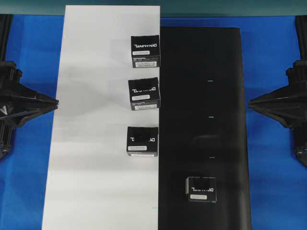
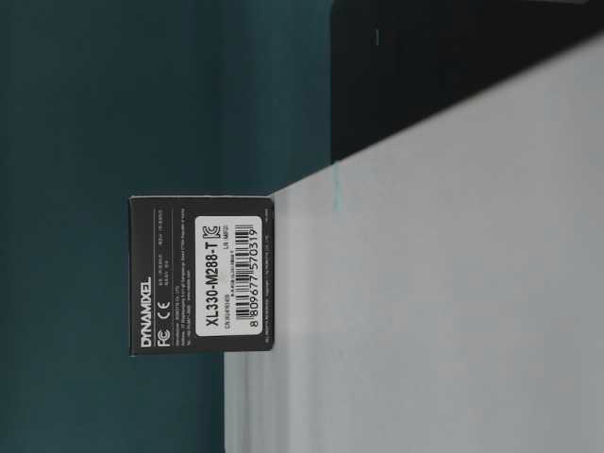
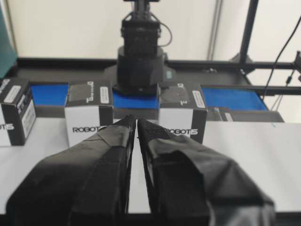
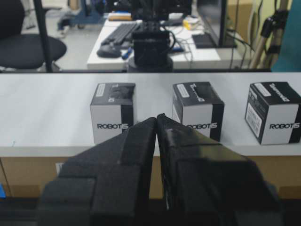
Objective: Place the box from the black base onto the white base.
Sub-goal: 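Move the right gripper over the box on the black base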
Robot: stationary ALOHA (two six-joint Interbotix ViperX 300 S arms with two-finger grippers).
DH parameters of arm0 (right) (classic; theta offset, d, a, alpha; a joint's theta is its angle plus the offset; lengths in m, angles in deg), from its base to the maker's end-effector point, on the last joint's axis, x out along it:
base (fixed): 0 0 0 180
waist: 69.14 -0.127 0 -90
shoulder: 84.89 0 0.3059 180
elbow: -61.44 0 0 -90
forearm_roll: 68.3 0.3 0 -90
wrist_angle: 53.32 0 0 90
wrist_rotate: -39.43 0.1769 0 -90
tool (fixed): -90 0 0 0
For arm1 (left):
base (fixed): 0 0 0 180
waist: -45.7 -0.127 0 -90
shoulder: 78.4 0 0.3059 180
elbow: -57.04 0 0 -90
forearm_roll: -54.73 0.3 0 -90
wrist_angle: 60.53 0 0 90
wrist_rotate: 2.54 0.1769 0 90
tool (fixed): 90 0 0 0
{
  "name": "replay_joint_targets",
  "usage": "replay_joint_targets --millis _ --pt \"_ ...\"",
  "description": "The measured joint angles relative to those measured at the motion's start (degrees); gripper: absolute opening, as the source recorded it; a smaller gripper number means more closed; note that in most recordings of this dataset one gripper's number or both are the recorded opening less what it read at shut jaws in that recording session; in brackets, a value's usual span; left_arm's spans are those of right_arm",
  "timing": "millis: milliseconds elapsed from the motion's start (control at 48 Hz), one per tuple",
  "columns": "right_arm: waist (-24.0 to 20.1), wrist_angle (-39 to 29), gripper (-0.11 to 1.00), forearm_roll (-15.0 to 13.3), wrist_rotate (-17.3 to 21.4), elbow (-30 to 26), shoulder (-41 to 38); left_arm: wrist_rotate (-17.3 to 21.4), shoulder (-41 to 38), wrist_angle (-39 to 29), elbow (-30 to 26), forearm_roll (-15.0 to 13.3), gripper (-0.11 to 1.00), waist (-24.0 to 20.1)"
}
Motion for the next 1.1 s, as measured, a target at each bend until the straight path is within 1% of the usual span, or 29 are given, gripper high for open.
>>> replay_joint_targets --millis 21,42,104,146,167,250,333,375,562,646,771,854,979,1104 --pt "-0.1 -0.1 0.14 0.0 0.1 -0.1 0.0 0.0 0.0 0.0 0.0 0.0 0.14 0.0" --pt "-0.9 -0.5 0.12 0.4 0.5 -0.4 0.0 -0.3 0.2 -0.3 -0.2 0.1 0.13 0.2" --pt "-4.1 -3.8 0.04 1.4 1.7 -1.9 -0.1 -1.6 0.8 -1.4 -1.1 0.3 0.04 1.7" --pt "-6.3 -8.1 0.03 2.2 2.5 -3.3 -0.1 -1.8 1.2 -2.5 -1.8 0.4 0.0 3.0" --pt "-7.3 -11.5 0.03 2.6 3.1 -4.3 -0.2 -2.0 1.2 -3.2 -2.0 0.4 -0.01 3.3" --pt "-9.4 -21.9 0.03 3.2 4.9 -7.5 -0.3 -2.6 1.2 -5.7 -2.8 0.5 -0.03 3.3" --pt "-11.0 -29.2 0.03 3.3 6.4 -10.1 -0.4 -3.0 1.2 -7.6 -3.4 0.5 -0.02 3.3" --pt "-11.6 -31.4 0.03 3.3 6.9 -11.0 -0.6 -3.0 1.2 -8.2 -3.6 0.5 -0.02 3.3" --pt "-14.6 -39.4 0.03 3.3 10.6 -13.3 -3.7 -3.1 1.3 -9.3 -4.1 0.5 -0.02 3.4" --pt "-16.5 -41.6 0.03 3.3 12.5 -14.2 -6.9 -3.1 1.3 -9.9 -4.1 0.5 -0.02 3.4" --pt "-19.2 -44.2 0.03 3.4 15.8 -17.1 -12.7 -3.5 1.3 -10.2 -4.1 0.5 -0.02 3.5" --pt "-19.5 -46.6 0.03 3.3 18.2 -19.4 -16.8 -4.0 1.3 -10.3 -4.2 0.5 -0.02 3.5" --pt "-19.7 -50.1 0.04 3.4 19.1 -21.6 -20.9 -4.7 1.2 -10.3 -4.1 0.5 -0.02 3.6" --pt "-20.2 -53.7 0.07 4.0 20.4 -24.3 -25.1 -4.7 1.2 -10.3 -4.2 0.5 -0.02 3.6"
